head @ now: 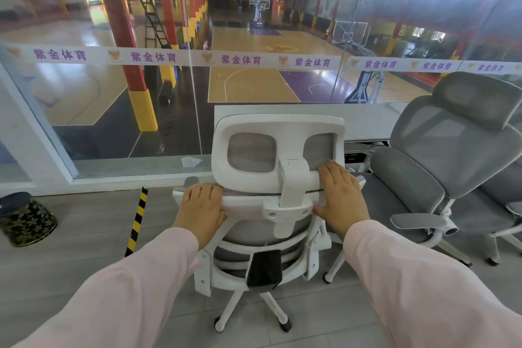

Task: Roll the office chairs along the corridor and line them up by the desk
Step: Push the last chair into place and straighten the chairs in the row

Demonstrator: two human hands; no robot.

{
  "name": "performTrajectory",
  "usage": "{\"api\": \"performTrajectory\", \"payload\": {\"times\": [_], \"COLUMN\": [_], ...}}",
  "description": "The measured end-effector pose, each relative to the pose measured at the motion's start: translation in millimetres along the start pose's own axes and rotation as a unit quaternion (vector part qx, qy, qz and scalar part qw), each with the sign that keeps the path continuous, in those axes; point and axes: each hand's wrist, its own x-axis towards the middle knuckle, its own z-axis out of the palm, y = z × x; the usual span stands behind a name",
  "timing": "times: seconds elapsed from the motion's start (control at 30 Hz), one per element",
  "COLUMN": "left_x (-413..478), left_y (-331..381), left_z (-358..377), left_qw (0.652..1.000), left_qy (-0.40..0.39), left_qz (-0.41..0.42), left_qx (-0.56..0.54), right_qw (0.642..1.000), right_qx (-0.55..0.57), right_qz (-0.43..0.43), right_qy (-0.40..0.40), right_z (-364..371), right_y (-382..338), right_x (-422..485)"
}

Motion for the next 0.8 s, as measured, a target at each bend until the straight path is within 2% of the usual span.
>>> {"api": "performTrajectory", "payload": {"times": [0.4, 0.53, 0.67, 0.73, 0.8], "left_x": [-9.3, -14.5, -22.3, -14.5, 0.7], "left_y": [-0.4, 0.5, 5.1, 11.3, 22.6], "left_z": [-2.6, -8.5, -31.1, -48.0, -65.3], "left_qw": [1.000, 0.995, 0.977, 0.970, 0.968], "left_qy": [0.001, -0.017, 0.047, 0.091, 0.134], "left_qz": [-0.004, -0.058, -0.124, -0.115, -0.069], "left_qx": [-0.012, -0.077, -0.169, -0.195, -0.201], "right_qw": [1.000, 0.999, 0.999, 0.999, 0.999], "right_qx": [-0.013, -0.017, 0.007, 0.021, 0.026], "right_qz": [0.002, 0.003, -0.009, -0.008, -0.002], "right_qy": [-0.005, -0.030, -0.043, -0.030, -0.031], "right_z": [-7.5, -14.4, -28.8, -37.7, -45.4], "right_y": [-6.6, -7.9, -8.2, -7.0, -4.0], "right_x": [-10.3, -12.6, -15.2, -20.5, -26.2]}}
